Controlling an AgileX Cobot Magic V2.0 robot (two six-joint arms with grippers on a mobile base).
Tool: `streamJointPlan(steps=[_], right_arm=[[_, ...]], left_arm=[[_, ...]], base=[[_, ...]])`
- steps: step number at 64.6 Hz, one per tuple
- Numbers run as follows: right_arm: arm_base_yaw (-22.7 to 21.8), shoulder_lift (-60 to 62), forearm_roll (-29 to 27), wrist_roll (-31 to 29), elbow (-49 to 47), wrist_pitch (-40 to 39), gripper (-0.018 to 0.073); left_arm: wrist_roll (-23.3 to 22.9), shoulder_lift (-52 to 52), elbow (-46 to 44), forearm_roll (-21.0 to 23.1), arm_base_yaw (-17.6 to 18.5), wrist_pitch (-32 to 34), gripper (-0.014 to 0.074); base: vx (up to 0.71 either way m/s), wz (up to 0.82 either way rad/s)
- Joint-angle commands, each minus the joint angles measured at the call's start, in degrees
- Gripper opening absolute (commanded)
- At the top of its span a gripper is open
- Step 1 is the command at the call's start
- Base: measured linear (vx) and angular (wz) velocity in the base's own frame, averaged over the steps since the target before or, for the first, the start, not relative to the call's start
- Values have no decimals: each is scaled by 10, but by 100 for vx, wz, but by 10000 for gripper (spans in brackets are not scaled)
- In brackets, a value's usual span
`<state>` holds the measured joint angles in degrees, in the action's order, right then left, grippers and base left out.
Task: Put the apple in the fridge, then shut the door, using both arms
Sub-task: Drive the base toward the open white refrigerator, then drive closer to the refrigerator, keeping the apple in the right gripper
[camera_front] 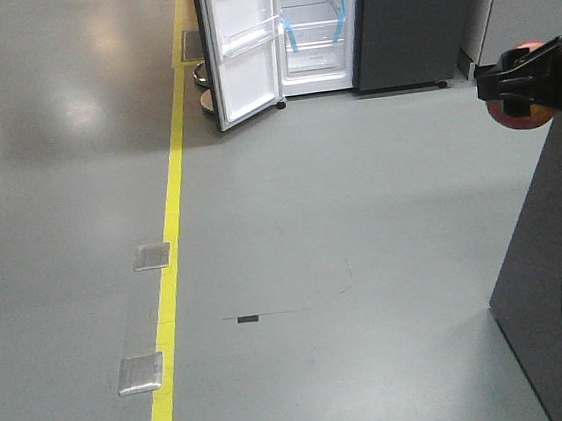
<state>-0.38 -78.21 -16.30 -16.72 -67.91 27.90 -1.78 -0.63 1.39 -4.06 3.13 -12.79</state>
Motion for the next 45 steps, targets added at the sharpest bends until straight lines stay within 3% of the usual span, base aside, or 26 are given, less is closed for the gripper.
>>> streamJointPlan(steps=[1, 45], right_arm=[[-1, 19, -3, -6, -19, -39, 116], [-1, 19, -3, -6, -19, -40, 116]], left_arm=[[-1, -8, 16, 0, 2, 45, -6], [-1, -8, 16, 0, 2, 45, -6]], base=[[14, 3], [15, 3]])
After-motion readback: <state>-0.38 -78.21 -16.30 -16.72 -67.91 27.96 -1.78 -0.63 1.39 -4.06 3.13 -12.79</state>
